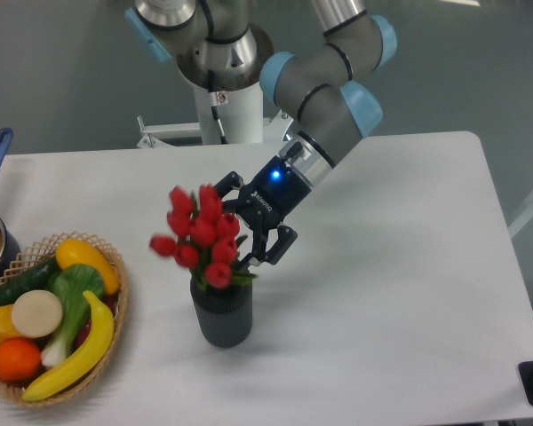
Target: Insert the flowers into the vase
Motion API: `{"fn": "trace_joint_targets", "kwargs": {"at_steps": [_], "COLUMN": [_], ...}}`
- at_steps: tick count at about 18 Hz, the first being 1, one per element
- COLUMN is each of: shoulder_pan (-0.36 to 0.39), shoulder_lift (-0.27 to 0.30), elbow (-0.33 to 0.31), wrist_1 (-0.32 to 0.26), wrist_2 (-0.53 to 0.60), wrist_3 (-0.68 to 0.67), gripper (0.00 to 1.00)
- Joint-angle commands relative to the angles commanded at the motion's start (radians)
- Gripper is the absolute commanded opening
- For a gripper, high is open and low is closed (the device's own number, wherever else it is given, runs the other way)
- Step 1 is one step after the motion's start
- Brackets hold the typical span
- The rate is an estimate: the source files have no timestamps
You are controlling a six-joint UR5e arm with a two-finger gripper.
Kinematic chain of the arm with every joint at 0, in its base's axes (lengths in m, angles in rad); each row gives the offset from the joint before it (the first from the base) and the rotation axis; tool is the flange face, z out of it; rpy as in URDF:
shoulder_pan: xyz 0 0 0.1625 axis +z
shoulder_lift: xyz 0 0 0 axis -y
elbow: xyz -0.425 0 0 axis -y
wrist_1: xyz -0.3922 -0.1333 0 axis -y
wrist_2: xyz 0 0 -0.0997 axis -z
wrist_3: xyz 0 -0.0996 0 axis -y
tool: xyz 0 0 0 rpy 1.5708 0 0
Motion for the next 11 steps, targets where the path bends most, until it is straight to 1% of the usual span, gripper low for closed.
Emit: {"fn": "trace_joint_targets", "kwargs": {"at_steps": [4,5,6,7,8,9,10,11], "shoulder_pan": [0.008,0.009,0.009,0.008,0.006,0.005,0.008,0.014], "shoulder_lift": [-0.002,0.002,0.017,0.041,0.067,0.101,0.118,0.138], "elbow": [0.008,0.011,0.021,0.031,0.047,0.075,0.081,0.086], "wrist_1": [0.0,0.0,0.0,0.0,0.0,-0.005,-0.011,-0.012], "wrist_2": [0.006,0.03,0.091,0.179,0.283,0.41,0.457,0.477], "wrist_3": [-0.002,0.0,0.001,0.001,0.001,-0.005,-0.006,-0.006], "gripper": [1.0,1.0,1.0,1.0,1.0,1.0,1.0,1.0]}}
